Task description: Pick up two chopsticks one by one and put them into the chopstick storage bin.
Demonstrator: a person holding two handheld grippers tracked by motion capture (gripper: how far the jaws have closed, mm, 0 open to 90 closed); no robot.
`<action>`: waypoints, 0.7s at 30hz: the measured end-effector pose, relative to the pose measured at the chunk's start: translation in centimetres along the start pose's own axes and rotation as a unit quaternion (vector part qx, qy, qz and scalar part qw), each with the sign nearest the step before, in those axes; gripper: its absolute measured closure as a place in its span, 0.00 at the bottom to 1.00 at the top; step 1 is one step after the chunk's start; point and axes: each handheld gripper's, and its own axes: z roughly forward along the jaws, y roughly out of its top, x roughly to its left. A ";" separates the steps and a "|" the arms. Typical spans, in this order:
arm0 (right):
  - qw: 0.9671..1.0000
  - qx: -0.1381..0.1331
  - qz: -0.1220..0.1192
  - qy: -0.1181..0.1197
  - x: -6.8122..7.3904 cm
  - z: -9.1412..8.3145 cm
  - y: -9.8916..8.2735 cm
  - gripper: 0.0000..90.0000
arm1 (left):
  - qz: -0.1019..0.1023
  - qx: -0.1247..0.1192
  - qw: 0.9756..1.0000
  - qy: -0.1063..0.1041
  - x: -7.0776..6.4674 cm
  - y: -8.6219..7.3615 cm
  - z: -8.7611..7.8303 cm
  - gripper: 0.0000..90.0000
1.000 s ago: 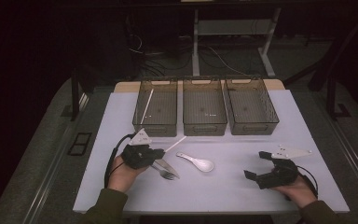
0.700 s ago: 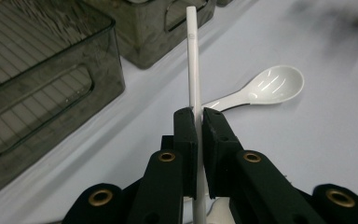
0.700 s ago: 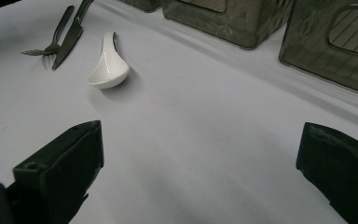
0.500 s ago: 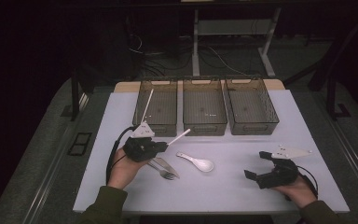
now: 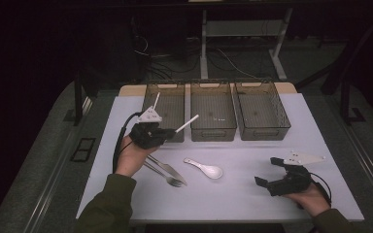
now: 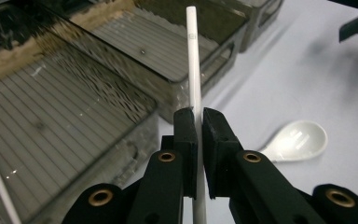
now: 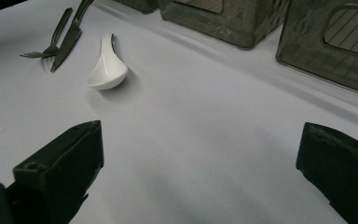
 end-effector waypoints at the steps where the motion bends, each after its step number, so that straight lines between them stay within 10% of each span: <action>1: 1.000 -0.002 -0.002 -0.001 0.0 0.0 0.0 0.01 | 0.000 0.000 1.000 0.001 0.2 0.4 0.1 0.93; 21: 1.000 -0.004 0.004 0.003 -0.1 -0.1 0.0 0.01 | -0.009 -0.002 0.999 0.032 4.8 4.9 1.9 0.93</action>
